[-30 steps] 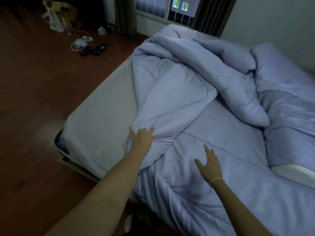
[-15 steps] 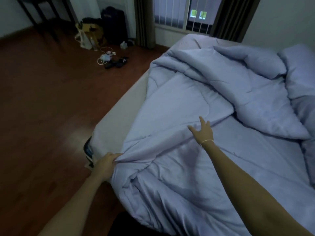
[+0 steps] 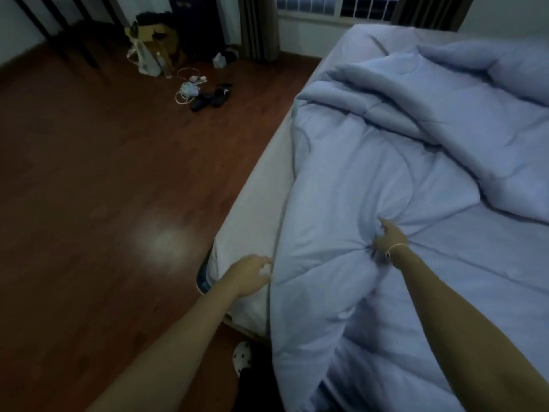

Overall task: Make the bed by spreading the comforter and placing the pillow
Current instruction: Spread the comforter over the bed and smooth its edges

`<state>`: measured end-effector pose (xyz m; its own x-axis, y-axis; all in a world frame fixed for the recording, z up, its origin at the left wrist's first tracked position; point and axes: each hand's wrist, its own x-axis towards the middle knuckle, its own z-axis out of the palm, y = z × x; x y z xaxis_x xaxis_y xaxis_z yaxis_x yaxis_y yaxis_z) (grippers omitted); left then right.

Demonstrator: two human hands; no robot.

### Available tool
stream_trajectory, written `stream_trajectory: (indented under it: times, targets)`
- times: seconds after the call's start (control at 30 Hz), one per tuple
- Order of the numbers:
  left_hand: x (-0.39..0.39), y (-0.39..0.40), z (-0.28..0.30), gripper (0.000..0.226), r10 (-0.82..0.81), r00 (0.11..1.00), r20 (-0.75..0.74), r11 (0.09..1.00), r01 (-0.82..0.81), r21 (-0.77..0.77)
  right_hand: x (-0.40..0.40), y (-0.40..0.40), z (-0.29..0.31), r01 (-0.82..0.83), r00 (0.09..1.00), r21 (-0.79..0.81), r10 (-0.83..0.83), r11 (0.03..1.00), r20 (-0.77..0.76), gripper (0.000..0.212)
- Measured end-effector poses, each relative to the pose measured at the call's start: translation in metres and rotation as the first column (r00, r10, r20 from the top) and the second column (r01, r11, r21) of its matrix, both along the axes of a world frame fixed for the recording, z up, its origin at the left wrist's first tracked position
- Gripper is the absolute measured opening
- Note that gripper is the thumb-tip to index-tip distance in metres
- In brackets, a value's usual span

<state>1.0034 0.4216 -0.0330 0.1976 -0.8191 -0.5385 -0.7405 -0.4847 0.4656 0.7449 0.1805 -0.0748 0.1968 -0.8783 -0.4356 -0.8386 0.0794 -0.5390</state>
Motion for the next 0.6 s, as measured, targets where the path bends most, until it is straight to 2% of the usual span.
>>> stream_trajectory:
  times: [0.1, 0.17, 0.27, 0.33, 0.4, 0.47, 0.53, 0.6]
  targets:
    - [0.028, -0.048, -0.004, 0.046, -0.055, 0.997, 0.045, 0.989, 0.061, -0.136, 0.034, 0.046, 0.025, -0.134, 0.99, -0.025, 0.133, 0.991, -0.044, 0.057]
    - [0.032, -0.086, -0.005, 0.043, -0.086, 0.996, 0.028, 0.97, 0.09, -0.224, 0.053, 0.095, 0.031, -0.201, 0.979, 0.045, 0.202, 0.979, -0.03, 0.054]
    - [0.014, -0.136, -0.002, 0.051, -0.107, 0.994, -0.009, 0.937, 0.098, -0.335, 0.078, 0.173, 0.027, -0.265, 0.964, 0.131, 0.258, 0.955, 0.069, 0.06]
    - [-0.005, -0.156, -0.005, 0.069, -0.14, 0.99, -0.013, 0.951, 0.131, -0.28, 0.085, 0.209, 0.027, -0.239, 0.961, 0.156, 0.211, 0.958, 0.178, 0.063]
    - [-0.018, -0.158, -0.021, 0.089, -0.21, 0.977, 0.035, 0.972, 0.212, -0.1, 0.081, 0.221, 0.03, -0.16, 0.964, 0.223, 0.104, 0.962, 0.244, 0.063]
    - [-0.02, -0.147, -0.048, 0.091, -0.31, 0.947, 0.082, 0.951, 0.309, 0.021, 0.066, 0.212, 0.028, 0.01, 0.971, 0.246, -0.069, 0.969, 0.229, 0.044]
    - [-0.015, -0.127, -0.07, 0.074, -0.325, 0.946, 0.013, 0.946, 0.325, -0.008, 0.042, 0.188, 0.026, 0.253, 0.958, 0.084, -0.262, 0.964, 0.119, 0.029]
    - [-0.005, -0.108, -0.075, 0.065, -0.259, 0.964, -0.067, 0.962, 0.251, -0.11, 0.023, 0.158, 0.026, 0.43, 0.902, -0.065, -0.425, 0.901, 0.07, 0.036]
